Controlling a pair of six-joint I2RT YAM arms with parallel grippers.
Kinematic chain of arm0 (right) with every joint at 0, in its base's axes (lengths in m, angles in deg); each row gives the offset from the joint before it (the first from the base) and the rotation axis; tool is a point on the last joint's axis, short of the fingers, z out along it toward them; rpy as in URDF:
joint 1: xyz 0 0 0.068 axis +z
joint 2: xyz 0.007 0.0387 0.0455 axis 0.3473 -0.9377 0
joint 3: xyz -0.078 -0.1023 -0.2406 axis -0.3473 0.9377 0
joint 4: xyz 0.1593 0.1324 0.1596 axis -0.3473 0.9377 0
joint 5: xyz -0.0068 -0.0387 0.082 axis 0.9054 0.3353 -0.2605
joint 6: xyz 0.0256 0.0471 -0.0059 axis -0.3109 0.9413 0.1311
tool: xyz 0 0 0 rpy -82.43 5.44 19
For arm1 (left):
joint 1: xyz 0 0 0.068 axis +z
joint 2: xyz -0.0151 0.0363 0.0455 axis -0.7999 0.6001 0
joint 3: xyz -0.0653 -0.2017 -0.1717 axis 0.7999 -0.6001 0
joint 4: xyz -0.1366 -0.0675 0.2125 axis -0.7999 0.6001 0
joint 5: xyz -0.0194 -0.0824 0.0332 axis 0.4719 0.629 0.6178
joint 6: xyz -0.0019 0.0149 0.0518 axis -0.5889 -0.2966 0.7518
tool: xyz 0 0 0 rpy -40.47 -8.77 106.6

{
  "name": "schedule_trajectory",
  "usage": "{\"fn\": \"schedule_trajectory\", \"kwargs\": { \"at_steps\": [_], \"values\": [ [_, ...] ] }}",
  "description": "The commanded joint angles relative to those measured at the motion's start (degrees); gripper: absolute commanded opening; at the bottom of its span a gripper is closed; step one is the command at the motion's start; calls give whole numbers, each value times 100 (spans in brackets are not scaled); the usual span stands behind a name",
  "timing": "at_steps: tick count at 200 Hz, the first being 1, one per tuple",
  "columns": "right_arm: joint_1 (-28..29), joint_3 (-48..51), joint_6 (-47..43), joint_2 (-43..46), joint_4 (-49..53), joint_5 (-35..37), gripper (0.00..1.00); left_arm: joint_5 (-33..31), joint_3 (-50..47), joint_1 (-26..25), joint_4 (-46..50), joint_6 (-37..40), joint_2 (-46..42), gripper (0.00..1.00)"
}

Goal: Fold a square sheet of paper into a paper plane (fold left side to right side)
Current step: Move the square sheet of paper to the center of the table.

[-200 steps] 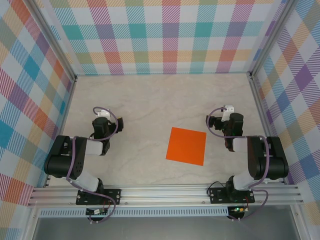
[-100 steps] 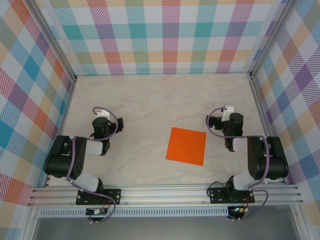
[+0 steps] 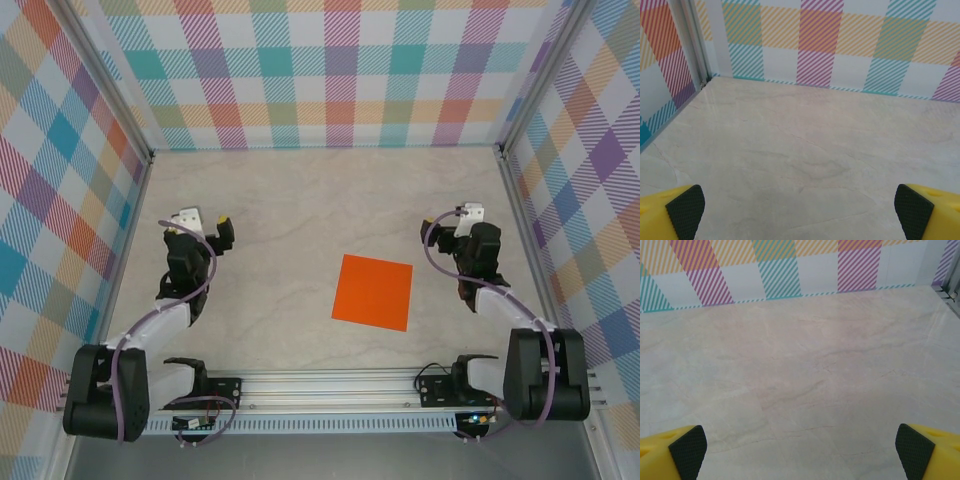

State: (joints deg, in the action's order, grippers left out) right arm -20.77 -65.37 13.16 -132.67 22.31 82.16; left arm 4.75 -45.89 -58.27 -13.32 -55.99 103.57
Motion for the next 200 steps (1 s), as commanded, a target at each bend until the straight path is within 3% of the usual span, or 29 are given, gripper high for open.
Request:
{"fn": "schedule_trajectory", "kwargs": {
  "at_steps": [1, 27, 44, 58, 84, 129, 163, 200],
  "values": [
    [-34, -191, 377, 759, 922, 46, 100, 547, 125, 0, 999, -503, -877, 100],
    [-19, -588, 982, 1742, 2370, -116, 100, 1292, 675, -286, 1988, -916, -1527, 100],
    [0, -943, 1398, 2120, 3463, -383, 100, 1929, 1278, -664, 2867, -982, -1292, 100],
    [34, -1190, 1684, 2292, 4307, -497, 100, 2194, 1679, -1310, 3518, -897, -897, 100],
    [71, -1468, 1996, 2577, 5707, -499, 100, 1990, 2157, -2918, 4115, -588, 54, 100],
    [98, -1645, 2180, 2954, 6866, -403, 100, 1614, 3451, -4658, 4388, -475, 2322, 100],
    [106, -1806, 2008, 3175, 7337, 174, 100, 1163, 4996, -5351, 5204, -343, 4163, 100],
    [106, -1966, 1978, 3340, 7572, 200, 100, 827, 6146, -5479, 5900, -348, 5296, 100]
  ]
}}
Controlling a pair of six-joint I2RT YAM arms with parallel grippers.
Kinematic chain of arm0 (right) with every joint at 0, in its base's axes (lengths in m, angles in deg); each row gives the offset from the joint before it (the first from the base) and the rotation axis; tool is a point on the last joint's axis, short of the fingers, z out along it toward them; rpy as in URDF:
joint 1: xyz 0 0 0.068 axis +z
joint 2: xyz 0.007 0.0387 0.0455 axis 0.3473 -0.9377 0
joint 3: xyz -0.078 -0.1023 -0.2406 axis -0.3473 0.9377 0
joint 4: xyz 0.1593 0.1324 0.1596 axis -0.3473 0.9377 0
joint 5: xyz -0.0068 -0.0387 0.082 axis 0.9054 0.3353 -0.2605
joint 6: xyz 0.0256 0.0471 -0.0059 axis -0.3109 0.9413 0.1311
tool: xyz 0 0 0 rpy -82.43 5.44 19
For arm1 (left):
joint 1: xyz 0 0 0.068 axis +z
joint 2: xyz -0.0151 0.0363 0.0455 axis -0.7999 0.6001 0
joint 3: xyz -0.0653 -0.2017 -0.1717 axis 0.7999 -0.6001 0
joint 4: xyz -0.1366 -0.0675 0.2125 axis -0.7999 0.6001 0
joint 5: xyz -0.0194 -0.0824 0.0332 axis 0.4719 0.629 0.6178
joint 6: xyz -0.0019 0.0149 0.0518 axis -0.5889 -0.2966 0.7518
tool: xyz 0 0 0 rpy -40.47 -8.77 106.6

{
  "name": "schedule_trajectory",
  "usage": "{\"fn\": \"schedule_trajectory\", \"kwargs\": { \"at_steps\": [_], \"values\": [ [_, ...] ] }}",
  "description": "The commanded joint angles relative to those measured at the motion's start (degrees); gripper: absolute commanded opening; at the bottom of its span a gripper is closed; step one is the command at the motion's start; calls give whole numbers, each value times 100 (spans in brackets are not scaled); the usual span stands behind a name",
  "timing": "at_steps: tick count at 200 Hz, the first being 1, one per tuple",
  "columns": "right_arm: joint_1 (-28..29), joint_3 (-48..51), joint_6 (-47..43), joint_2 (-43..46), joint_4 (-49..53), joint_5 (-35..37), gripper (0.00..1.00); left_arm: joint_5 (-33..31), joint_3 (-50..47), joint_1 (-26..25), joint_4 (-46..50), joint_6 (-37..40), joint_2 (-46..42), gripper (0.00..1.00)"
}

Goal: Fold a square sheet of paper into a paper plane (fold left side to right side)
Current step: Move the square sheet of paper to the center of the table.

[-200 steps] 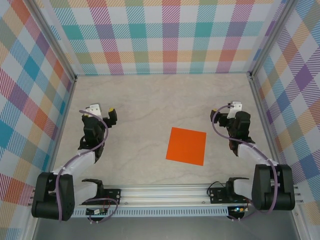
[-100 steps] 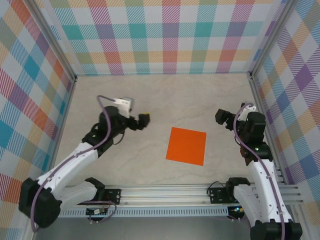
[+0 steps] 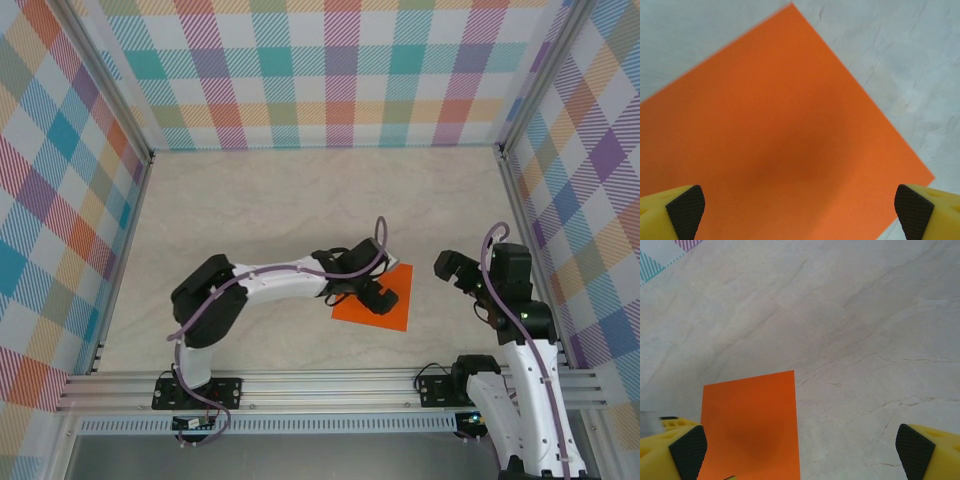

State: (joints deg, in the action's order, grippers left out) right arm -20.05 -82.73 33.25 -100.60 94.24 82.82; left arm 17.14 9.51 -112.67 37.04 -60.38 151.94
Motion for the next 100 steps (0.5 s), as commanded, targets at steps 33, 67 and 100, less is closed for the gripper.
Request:
{"fn": "schedule_trajectory", "kwargs": {
  "at_steps": [33, 67, 100],
  "values": [
    [39, -333, -47, 233, 470, 155, 100, -544, 1292, -39, 1394, 62, 1178, 100],
    [34, -441, -58, 234, 556, 166, 100, -778, 1525, 58, 1575, -197, 1508, 100],
    [34, -421, 8, 221, 558, 95, 100, -1056, 1406, 261, 1645, -429, 1497, 100]
  ]
}}
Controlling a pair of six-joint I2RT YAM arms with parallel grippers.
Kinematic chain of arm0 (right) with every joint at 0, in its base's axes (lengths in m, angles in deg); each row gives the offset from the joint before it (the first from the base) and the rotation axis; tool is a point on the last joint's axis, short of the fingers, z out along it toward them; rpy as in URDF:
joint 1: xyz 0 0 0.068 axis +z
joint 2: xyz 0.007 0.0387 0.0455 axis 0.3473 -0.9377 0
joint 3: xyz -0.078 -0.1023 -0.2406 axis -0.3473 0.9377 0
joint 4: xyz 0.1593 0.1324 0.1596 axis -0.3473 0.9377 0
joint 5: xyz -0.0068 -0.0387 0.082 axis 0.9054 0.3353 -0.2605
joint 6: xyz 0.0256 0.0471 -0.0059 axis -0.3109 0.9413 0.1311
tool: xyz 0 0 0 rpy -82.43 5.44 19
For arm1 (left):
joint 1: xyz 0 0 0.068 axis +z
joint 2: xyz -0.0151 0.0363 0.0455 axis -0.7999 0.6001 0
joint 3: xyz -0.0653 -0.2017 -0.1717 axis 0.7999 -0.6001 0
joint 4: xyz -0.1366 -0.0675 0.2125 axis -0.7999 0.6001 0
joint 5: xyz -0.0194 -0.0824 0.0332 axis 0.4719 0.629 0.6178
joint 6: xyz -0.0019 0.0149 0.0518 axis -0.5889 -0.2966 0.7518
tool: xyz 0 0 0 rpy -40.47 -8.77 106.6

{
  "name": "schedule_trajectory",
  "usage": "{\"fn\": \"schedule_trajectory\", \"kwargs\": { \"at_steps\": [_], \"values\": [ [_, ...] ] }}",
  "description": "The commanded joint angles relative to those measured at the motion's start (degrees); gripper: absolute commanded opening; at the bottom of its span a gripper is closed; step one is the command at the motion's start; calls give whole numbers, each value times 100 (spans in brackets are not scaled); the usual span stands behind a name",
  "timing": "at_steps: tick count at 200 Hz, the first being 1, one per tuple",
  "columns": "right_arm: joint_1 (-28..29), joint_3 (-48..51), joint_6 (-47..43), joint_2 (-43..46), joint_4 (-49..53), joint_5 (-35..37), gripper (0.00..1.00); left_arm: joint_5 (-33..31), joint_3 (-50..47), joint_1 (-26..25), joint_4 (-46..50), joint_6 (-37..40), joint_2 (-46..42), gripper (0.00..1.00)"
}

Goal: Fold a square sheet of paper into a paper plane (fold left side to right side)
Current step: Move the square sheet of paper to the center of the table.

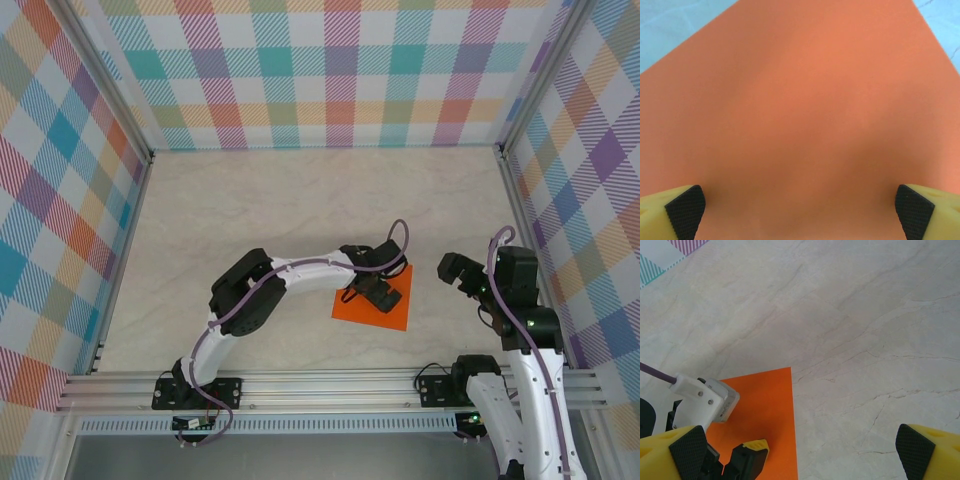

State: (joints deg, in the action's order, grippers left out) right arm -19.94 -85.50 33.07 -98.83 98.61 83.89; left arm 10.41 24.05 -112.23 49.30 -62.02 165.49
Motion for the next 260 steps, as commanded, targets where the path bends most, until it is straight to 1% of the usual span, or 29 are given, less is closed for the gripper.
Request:
{"fn": "schedule_trajectory", "kwargs": {
  "at_steps": [1, 26, 47, 78, 106, 140, 161, 177, 190, 198, 222, 238, 260],
  "values": [
    [23, -143, 25, 44, 121, -12, 100, -391, -57, 226, 419, -271, 144, 100],
    [23, -130, 13, 3, 135, 7, 100, -472, -400, 466, 291, -389, -32, 100],
    [23, -124, 30, 3, 135, -2, 100, -522, -641, 693, 238, -334, -194, 100],
    [23, -98, 75, -7, 117, -98, 100, -252, -869, 1083, 77, -81, -400, 100],
    [23, -69, 58, -19, 152, -135, 100, -4, -910, 1416, 68, 129, -390, 100],
    [23, 2, 81, -134, 97, -222, 100, 153, -910, 1551, 94, 403, -438, 100],
    [23, 102, 160, -408, -172, -611, 100, 288, -930, 1553, 86, 539, -621, 100],
    [68, 219, 287, -869, -579, -1026, 100, 435, -962, 1554, 66, 618, -839, 100],
    [233, 253, 345, -1320, -869, -1063, 100, 494, -1027, 1560, 59, 654, -1101, 100],
    [437, 229, 369, -1655, -1027, -926, 100, 526, -1085, 1563, 59, 656, -1280, 100],
    [1244, -86, 415, -2881, -1490, -195, 100, 728, -1499, 1611, -75, 468, -1926, 100],
    [1678, -413, 405, -3708, -1881, 55, 100, 996, -1984, 1687, -362, 48, -2374, 100],
    [2036, -1090, 400, -4964, -2215, 76, 98, 1609, -2820, 1862, -1002, -970, -2827, 96]
  ]
}}
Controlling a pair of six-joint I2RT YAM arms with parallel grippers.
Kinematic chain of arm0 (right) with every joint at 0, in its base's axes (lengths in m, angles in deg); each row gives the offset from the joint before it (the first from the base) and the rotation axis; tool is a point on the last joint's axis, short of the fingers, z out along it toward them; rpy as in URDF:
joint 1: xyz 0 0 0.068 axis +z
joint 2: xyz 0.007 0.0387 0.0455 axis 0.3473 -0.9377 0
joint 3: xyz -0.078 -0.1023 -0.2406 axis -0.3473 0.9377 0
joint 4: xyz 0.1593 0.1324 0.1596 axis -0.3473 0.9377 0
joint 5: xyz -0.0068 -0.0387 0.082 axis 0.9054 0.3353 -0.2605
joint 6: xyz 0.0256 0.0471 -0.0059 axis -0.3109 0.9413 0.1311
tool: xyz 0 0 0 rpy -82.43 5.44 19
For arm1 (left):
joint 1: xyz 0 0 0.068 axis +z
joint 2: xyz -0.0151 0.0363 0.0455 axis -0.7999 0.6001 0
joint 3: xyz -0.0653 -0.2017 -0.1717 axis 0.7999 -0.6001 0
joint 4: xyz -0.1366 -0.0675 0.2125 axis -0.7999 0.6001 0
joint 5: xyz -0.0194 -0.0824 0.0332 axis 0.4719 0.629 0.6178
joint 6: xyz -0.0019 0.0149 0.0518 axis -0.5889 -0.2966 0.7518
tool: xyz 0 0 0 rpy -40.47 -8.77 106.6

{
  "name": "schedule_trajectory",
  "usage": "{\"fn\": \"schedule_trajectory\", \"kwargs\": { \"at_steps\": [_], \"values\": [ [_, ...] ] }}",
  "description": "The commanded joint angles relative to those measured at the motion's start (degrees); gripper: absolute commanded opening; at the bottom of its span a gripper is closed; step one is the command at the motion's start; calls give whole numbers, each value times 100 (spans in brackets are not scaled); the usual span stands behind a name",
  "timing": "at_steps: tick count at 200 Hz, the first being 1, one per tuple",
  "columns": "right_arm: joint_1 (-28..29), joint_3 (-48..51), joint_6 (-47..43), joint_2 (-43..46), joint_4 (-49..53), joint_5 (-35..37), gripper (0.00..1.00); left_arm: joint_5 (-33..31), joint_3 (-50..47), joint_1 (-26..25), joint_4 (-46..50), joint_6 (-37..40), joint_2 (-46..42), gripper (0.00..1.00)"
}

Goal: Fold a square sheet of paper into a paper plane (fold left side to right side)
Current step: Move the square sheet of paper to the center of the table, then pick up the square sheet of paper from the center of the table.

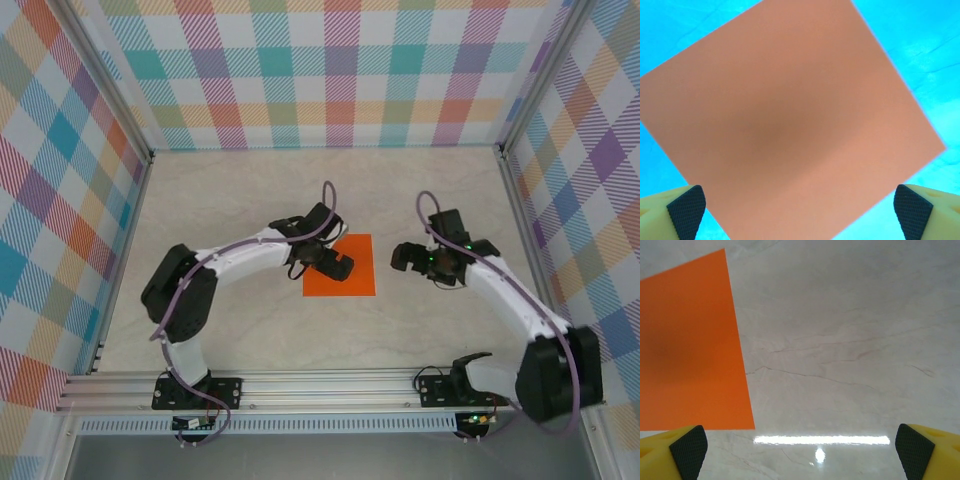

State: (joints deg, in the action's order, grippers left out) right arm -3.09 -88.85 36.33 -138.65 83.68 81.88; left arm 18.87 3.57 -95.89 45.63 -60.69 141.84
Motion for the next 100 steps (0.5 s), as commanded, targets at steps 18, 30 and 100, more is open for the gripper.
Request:
{"fn": "schedule_trajectory", "kwargs": {
  "at_steps": [18, 30, 100],
  "values": [
    [576, -1427, -17, -1935, -765, 382, 98, 1163, -1416, 327, -1456, -1809, -663, 96],
    [674, -1851, -55, -2498, -767, 418, 99, 1345, -1625, 389, -1780, -2081, -659, 96],
    [1034, -3738, -181, -4419, -317, 647, 100, 1437, -1684, 445, -1837, -2231, -211, 93]
  ]
}}
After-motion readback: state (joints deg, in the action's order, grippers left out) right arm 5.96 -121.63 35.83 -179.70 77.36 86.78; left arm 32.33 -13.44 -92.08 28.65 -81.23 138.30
